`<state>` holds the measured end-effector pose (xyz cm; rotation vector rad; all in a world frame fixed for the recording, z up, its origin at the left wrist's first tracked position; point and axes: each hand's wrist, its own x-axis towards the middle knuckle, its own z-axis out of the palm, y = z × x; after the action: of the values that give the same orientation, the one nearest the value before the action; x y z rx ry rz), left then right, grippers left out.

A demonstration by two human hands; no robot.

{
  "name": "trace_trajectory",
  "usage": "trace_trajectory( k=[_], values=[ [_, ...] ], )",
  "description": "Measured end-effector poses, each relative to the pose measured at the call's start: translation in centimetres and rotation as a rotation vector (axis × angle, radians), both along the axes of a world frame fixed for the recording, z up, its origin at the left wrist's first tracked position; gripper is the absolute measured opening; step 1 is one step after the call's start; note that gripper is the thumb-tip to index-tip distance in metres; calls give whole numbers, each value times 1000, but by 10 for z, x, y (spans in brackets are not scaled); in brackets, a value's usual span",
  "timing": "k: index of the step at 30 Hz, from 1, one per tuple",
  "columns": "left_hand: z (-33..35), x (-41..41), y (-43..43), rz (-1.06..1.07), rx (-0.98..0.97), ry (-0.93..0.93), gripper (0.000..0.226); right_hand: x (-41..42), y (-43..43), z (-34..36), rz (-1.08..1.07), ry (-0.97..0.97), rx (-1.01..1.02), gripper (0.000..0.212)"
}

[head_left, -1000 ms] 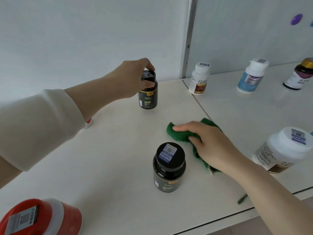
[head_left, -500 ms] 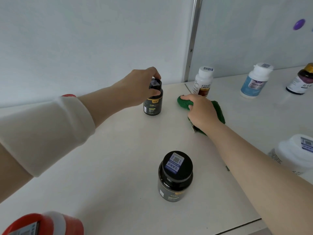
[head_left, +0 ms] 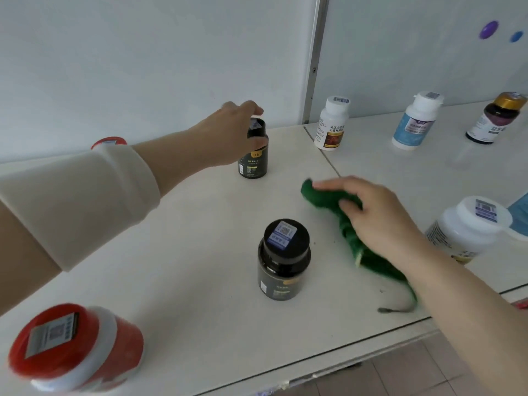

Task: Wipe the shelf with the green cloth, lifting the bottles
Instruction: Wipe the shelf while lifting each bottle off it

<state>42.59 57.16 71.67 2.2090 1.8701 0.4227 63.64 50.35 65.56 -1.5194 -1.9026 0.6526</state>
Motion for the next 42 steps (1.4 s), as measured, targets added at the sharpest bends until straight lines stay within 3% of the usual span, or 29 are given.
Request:
trace_trajectory(
  k=[5,9,11,13,17,21,25,28,31,35,38,42],
  values=[
    [34,13,-51,-52,26,-109,43,-7,34,-13,-61,-124,-17,42],
    [38,30,-122,-152,-148,-119,57,0,5,-10,168,-147,-52,43],
    [23,35,-145,-141,-185,-48,52,7,-17,-9,308,-172,-54,41],
    [6,42,-158,-115,-139,9,42,16,-40,-9,422,-166,-49,42],
    [0,47,-168,21,-50,-81,35,36,-88,-11,538,-106,-20,46],
    [19,38,-179,133,38,-135,33,47,-117,2,622,-11,-150,51],
    [37,29,-193,223,70,-149,30,32,-85,22,393,187,-82,46],
    [39,25,-196,243,65,-162,30,6,-32,11,166,60,16,41],
    [38,23,-196,263,75,-162,32,-19,-3,-8,150,-97,-11,40],
    [43,15,-193,272,117,-153,36,-57,-36,-10,437,-170,1,37],
    [50,5,-194,290,151,-205,39,-56,-90,-13,668,-123,4,37],
    [55,-7,-199,300,176,-216,37,-33,-107,2,815,-37,-123,42]
  ],
)
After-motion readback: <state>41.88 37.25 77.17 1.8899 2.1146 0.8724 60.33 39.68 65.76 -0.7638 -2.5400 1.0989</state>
